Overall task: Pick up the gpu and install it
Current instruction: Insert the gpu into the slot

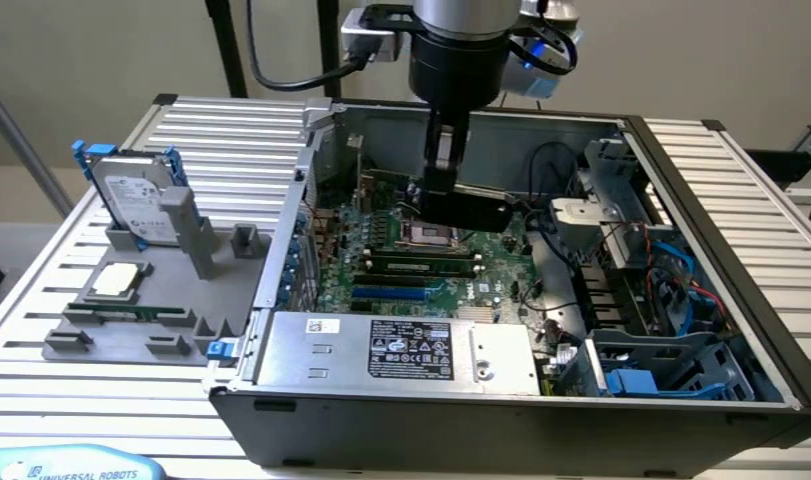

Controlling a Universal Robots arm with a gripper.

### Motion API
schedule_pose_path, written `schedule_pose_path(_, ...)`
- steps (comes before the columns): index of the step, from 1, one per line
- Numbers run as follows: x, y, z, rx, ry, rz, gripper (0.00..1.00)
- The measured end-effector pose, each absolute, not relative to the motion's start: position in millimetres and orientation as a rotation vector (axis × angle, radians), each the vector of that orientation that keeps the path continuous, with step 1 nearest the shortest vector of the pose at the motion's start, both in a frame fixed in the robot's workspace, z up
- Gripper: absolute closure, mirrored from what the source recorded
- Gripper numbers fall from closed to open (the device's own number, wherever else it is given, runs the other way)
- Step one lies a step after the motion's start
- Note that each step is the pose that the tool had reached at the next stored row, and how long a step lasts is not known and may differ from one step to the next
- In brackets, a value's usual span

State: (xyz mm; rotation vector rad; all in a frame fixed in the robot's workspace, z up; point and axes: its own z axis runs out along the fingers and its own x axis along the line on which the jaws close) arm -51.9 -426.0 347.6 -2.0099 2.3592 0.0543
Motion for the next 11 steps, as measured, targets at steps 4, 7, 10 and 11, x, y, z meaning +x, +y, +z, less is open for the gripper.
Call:
schedule_pose_path(4, -60, -427, 340, -2.019, 2.351, 0.055, 0.73)
schedule_pose_path(7, -62, -427, 335, -2.034, 2.339, 0.056, 0.73)
schedule_pose_path(10, -62, -429, 330, -2.062, 2.317, 0.063, 0.73)
schedule_pose_path(11, -62, -430, 329, -2.073, 2.308, 0.065, 0.73)
